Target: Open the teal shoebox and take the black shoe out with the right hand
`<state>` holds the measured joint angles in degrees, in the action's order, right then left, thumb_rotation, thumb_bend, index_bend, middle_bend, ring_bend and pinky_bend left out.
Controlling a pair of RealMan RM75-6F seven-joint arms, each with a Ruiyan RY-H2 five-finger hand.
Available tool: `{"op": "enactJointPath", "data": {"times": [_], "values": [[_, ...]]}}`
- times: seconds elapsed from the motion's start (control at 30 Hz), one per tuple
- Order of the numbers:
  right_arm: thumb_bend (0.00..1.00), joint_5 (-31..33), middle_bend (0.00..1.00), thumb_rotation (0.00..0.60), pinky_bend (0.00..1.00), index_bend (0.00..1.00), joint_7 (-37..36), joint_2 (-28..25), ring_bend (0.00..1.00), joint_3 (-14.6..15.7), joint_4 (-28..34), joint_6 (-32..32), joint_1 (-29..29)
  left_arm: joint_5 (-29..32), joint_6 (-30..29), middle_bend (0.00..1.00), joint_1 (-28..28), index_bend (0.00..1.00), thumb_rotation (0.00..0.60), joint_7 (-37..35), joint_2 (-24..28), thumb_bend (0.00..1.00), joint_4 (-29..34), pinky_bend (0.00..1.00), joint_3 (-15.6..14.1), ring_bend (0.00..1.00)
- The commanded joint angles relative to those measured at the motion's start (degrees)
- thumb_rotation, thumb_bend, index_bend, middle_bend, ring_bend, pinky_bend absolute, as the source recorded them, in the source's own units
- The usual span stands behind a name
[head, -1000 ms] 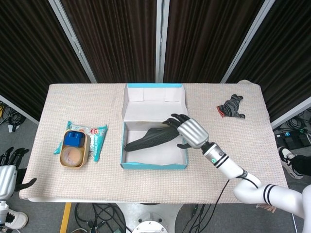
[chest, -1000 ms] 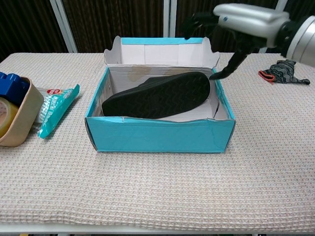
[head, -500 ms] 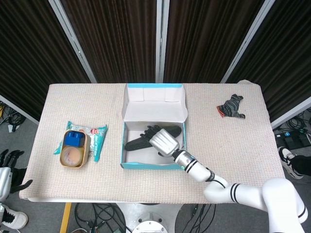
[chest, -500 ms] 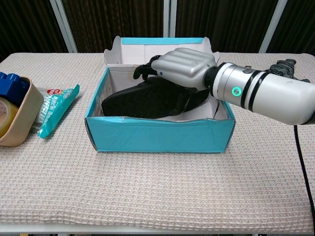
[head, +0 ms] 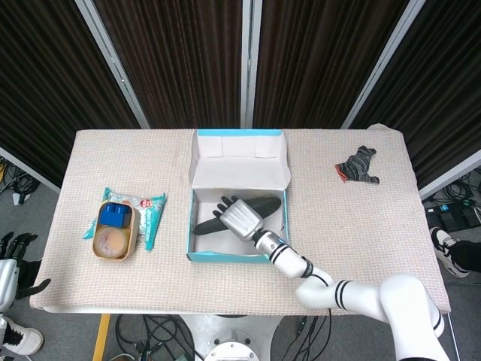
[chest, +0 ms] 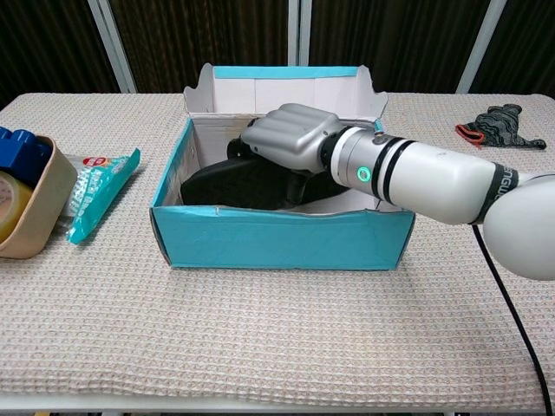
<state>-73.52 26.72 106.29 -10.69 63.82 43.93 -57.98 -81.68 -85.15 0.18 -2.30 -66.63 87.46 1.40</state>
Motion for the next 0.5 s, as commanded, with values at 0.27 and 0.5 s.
{"op": "enactJointPath", "data": {"times": [0.27,0.5], "values": [[0.3,-7.7,0.61,0.6,0.73,0.76,-12.1,-3.0,0.55,-1.4,0.4,11.6,2.1,-0.1,0.3,0.14,-0.1,0.19,0.6,-0.2,-0.3,0.08,-0.6,0.14,0.0,0.04],[0.3,-10.9,0.61,0.6,0.7,0.76,-21.8,-12.8,0.54,-2.8,6.0,16.3,4.0,-0.3,0.7,0.14,-0.6,0.19,0.6,0.1,-0.3,0.08,-0.4,0.14,0.2,0.04]]}}
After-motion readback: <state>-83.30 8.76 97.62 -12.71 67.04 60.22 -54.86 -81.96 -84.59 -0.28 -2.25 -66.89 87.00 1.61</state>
